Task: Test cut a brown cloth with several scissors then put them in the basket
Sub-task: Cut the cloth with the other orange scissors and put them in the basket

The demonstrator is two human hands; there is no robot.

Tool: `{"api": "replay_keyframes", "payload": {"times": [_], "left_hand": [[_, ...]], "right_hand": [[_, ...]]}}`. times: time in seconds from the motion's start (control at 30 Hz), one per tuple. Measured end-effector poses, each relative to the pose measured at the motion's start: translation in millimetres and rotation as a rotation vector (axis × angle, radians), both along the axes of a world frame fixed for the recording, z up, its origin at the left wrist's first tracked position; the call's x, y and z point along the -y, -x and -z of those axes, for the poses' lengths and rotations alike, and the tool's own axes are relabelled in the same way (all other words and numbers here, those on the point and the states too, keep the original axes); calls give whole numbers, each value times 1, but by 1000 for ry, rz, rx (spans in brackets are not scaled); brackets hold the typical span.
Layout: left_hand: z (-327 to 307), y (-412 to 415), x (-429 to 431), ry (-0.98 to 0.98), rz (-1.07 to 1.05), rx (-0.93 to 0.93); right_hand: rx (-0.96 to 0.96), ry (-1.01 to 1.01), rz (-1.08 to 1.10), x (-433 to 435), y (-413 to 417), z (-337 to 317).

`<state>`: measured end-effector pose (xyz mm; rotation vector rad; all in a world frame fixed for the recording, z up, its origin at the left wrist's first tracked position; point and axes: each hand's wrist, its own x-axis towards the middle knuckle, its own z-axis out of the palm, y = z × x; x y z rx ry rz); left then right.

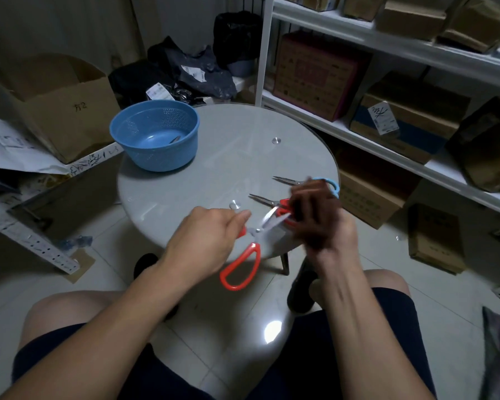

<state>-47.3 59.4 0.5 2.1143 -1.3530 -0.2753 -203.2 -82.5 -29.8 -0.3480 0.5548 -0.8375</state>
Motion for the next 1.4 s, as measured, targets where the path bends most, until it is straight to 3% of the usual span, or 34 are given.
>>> {"api": "replay_keyframes", "payload": {"times": [0.07, 0.13, 0.2, 0.43, 0.6, 0.87, 1.07, 1.2, 1.3, 1.4], "left_hand": [[5, -11, -8, 34, -67, 9], [10, -17, -6, 80, -125, -7], [9, -15, -2, 121, -149, -54], [11, 4, -5, 107, 2, -6], [5, 5, -5, 62, 31, 28], [-8, -8, 1, -39, 80, 174], [-4, -19, -2, -40, 117, 212], [10, -46, -25, -141, 41, 157], [16, -60, -32, -96, -67, 67], [17, -65, -29, -2, -155, 23]], "right_hand": [[-27, 39, 7, 13, 10, 5], [-193, 164, -119, 7, 9, 11], [-234, 278, -214, -8, 1, 18], [-308, 437, -391, -35, -19, 5], [-340, 303, -303, -33, -25, -2], [-186, 85, -366, -35, -36, 7], [-231, 25, -383, -33, -41, 8], [-222, -66, -200, 2, -19, 17], [-391, 55, -105, 8, -20, 20], [-538, 235, -204, -5, -42, 23]]}}
